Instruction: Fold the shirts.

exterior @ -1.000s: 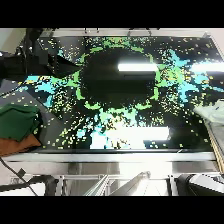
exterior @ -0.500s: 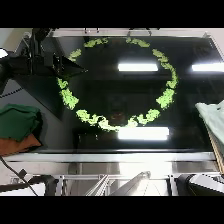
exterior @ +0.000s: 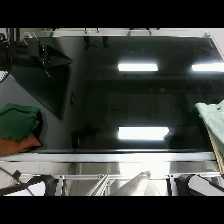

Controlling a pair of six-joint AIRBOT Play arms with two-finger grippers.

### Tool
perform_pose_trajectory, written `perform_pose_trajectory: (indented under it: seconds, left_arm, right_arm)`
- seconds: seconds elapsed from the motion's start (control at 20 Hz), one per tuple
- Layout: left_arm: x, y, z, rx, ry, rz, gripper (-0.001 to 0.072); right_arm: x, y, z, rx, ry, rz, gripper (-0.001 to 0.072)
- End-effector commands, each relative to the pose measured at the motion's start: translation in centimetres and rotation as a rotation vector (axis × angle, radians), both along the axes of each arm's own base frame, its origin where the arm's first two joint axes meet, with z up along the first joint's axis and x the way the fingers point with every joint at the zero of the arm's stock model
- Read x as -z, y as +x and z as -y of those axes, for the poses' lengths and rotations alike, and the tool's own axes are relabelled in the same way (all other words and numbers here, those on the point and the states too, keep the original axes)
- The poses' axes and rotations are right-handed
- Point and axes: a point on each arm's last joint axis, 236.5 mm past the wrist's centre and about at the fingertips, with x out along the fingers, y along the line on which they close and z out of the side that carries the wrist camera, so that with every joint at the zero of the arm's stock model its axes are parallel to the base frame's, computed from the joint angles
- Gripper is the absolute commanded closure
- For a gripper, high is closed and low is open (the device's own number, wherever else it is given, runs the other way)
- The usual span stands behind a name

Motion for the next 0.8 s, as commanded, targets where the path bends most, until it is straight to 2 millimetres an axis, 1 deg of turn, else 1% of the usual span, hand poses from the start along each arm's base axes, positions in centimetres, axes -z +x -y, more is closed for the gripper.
perform_pose_trajectory:
  seconds: [0.0,0.05,0.1,0.15,0.2,0.25,0.35,0.45,0.6,0.75]
  left_arm:
    - [3.8,-3.6,-1.1,-0.073,0.148,-0.078,0.0713]
    - [5.5,-5.3,-0.9,-0.081,0.168,-0.109,0.0713]
    - [7.6,-6.9,-0.5,-0.092,0.183,-0.145,0.0712]
    - [9.5,-8.4,-0.2,-0.102,0.194,-0.177,0.0711]
    - [11.7,-10.2,0.3,-0.113,0.193,-0.216,0.0707]
    - [13.5,-11.6,0.7,-0.121,0.197,-0.249,0.0691]
    - [16.1,-13.6,1.2,-0.133,0.201,-0.291,0.0692]
    - [17.0,-14.6,1.3,-0.142,0.200,-0.303,0.0692]
    - [17.6,-15.5,1.2,-0.146,0.201,-0.306,0.0693]
    - [17.4,-15.7,1.3,-0.148,0.194,-0.305,0.0693]
  right_arm:
    - [0.6,1.1,-12.5,-0.350,-0.001,0.109,0.0695]
    - [1.7,0.2,-15.9,-0.440,0.002,0.111,0.0695]
    - [2.9,-0.8,-18.5,-0.504,0.005,0.109,0.0695]
    - [4.1,-1.8,-20.6,-0.554,0.010,0.103,0.0695]
    - [6.0,-3.1,-23.0,-0.612,0.016,0.085,0.0695]
    - [7.4,-4.0,-24.2,-0.645,0.019,0.064,0.0695]
    - [9.3,-5.0,-25.5,-0.685,0.026,0.019,0.0695]
    - [10.1,-5.2,-25.9,-0.694,0.034,-0.006,0.0694]
    - [10.4,-5.3,-26.0,-0.689,0.043,-0.025,0.0694]
    - [10.4,-5.3,-26.0,-0.689,0.043,-0.027,0.0694]
